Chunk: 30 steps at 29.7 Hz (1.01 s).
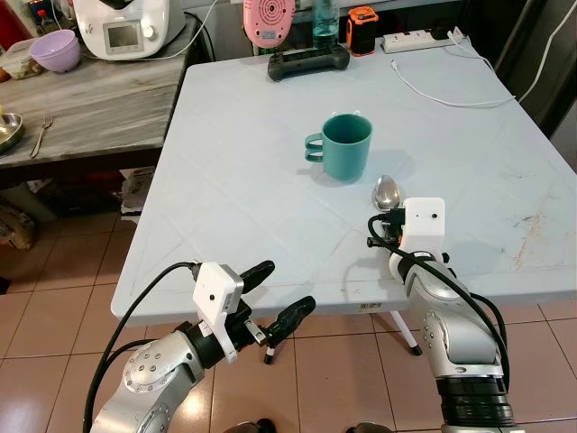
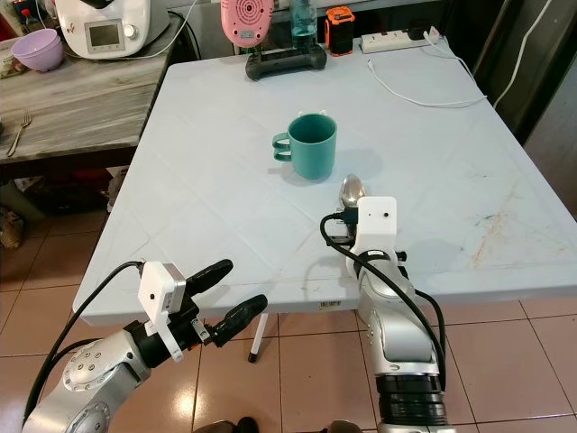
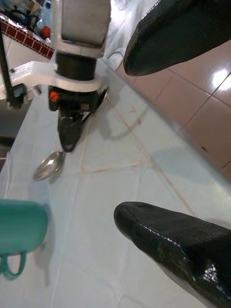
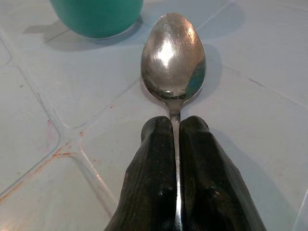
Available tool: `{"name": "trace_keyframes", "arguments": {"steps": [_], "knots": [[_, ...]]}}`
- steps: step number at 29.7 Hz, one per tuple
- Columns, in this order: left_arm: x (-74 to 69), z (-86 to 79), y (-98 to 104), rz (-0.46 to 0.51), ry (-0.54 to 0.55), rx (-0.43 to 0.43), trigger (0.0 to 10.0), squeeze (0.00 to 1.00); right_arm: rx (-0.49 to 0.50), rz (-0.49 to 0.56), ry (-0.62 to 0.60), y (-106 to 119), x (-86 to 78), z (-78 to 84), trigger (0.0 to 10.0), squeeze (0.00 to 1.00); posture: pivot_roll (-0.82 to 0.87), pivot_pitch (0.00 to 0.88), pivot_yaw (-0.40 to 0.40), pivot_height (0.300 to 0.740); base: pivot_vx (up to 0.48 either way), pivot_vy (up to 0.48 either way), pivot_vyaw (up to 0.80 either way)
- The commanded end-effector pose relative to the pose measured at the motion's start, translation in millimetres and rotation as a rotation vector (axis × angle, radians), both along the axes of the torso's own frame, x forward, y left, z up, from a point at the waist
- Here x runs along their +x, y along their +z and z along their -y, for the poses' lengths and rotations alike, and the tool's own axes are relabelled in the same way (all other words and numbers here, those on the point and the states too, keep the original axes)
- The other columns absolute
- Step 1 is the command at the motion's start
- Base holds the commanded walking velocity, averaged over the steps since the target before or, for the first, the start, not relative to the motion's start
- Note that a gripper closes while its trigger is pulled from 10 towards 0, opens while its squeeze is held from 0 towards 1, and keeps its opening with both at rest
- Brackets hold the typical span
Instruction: Setting the table
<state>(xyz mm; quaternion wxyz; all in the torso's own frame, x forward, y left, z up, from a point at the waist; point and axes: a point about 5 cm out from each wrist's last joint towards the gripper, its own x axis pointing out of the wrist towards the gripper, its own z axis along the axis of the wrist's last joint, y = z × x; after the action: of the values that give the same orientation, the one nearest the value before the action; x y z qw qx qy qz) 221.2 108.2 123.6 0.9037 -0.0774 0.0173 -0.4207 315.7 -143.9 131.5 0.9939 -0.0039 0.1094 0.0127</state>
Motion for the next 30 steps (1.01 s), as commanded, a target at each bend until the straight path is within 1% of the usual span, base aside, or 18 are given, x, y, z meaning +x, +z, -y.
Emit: {"name": "trace_keyframes", "arguments": {"steps": [1, 3, 4, 5, 6, 7, 9, 10, 11, 12, 13, 14, 16, 19, 23, 26, 30], "knots": [[4.8, -9.5, -0.4, 0.010, 0.069, 0.017, 10.0, 0.00, 0.032, -0.088, 0.060, -21.2, -6.9, -13.5, 0.0, 0.00, -0.11, 0.130, 0.129, 0.740, 0.000, 0.000, 0.00], [8.1, -12.5, -0.8, -0.003, 0.106, 0.006, 10.0, 0.00, 0.022, -0.068, 0.067, -17.9, -6.0, -14.6, 0.0, 0.00, -0.11, 0.129, 0.129, 0.740, 0.000, 0.000, 0.00], [17.9, -21.2, -2.4, 0.011, 0.222, 0.047, 10.0, 0.00, 0.011, -0.020, 0.075, -11.3, -4.6, -15.5, 0.0, 0.00, -0.10, 0.126, 0.130, 0.740, 0.000, 0.000, 0.00], [23.8, -26.9, -3.5, 0.015, 0.298, 0.073, 10.0, 0.00, 0.011, 0.007, 0.074, -7.8, -4.0, -15.7, 0.0, 0.00, -0.10, 0.125, 0.130, 0.740, 0.000, 0.000, 0.00], [29.5, -33.1, -3.8, 0.016, 0.373, 0.084, 10.0, 0.00, 0.017, 0.031, 0.069, -4.2, -3.4, -15.5, 0.0, 0.00, -0.10, 0.124, 0.130, 0.740, 0.000, 0.000, 0.00], [37.3, -43.1, -2.1, 0.021, 0.486, 0.079, 10.0, 0.00, 0.017, 0.072, 0.067, 1.9, -2.6, -14.9, 0.0, 0.00, -0.10, 0.123, 0.130, 0.740, 0.000, 0.000, 0.00], [41.9, -50.8, 0.4, 0.034, 0.563, 0.074, 10.0, 0.00, 0.000, 0.112, 0.071, 7.0, -2.2, -14.4, 0.0, 0.00, -0.10, 0.122, 0.131, 0.740, 0.000, 0.000, 0.00], [44.2, -55.9, 1.5, 0.050, 0.610, 0.090, 10.0, 0.00, -0.013, 0.135, 0.070, 9.8, -2.2, -13.7, 0.0, 0.00, -0.10, 0.120, 0.131, 0.740, 0.000, 0.000, 0.00], [46.7, -62.1, 1.6, 0.056, 0.665, 0.109, 10.0, 0.00, -0.029, 0.162, 0.071, 13.1, -2.3, -13.1, 2.6, 0.00, -0.10, 0.119, 0.132, 0.740, 0.000, 0.000, 0.00], [46.7, -62.1, 1.6, 0.056, 0.665, 0.109, 10.0, 0.00, -0.029, 0.162, 0.071, 13.1, -2.3, -13.1, 2.6, 0.00, -0.10, 0.119, 0.132, 0.740, 0.000, 0.000, 0.00], [50.4, -70.9, -2.8, 0.019, 0.748, 0.127, 10.0, 0.00, -0.075, 0.185, 0.067, 16.1, -2.1, -12.0, 10.0, 0.00, -0.10, 0.118, 0.133, 0.740, 0.000, 0.000, 0.00], [51.4, -74.8, -3.8, 0.007, 0.789, 0.113, 10.0, 0.00, -0.070, 0.196, 0.063, 17.5, -1.8, -11.6, 10.0, 0.00, -0.10, 0.116, 0.134, 0.740, 0.000, 0.000, 0.00], [52.2, -78.7, -4.6, -0.004, 0.828, 0.087, 10.0, 0.00, -0.047, 0.206, 0.061, 19.3, -1.4, -11.8, 10.0, 0.00, -0.10, 0.117, 0.136, 0.740, 0.000, 0.000, 0.00], [52.7, -79.6, -5.9, -0.007, 0.833, 0.099, 10.0, 0.00, -0.057, 0.243, 0.065, 24.7, -0.5, -12.7, 10.0, 0.00, -0.10, 0.115, 0.140, 0.740, 0.000, 0.000, 0.00], [53.6, -78.6, -6.1, -0.005, 0.827, 0.094, 10.0, 0.00, -0.052, 0.254, 0.063, 25.6, -0.3, -13.0, 10.0, 0.00, -0.09, 0.116, 0.141, 0.740, 0.000, 0.000, 0.00], [55.2, -79.2, -6.3, -0.005, 0.843, 0.095, 10.0, 0.00, -0.050, 0.265, 0.055, 25.5, -0.4, -11.8, 10.0, 0.00, -0.09, 0.118, 0.142, 0.740, 0.000, 0.000, 0.00], [55.2, -80.2, -6.8, -0.013, 0.852, 0.094, 10.0, 0.00, -0.049, 0.272, 0.053, 25.3, -0.9, -11.2, 10.0, 0.00, -0.09, 0.121, 0.147, 0.740, 0.000, 0.278, 0.00]]}}
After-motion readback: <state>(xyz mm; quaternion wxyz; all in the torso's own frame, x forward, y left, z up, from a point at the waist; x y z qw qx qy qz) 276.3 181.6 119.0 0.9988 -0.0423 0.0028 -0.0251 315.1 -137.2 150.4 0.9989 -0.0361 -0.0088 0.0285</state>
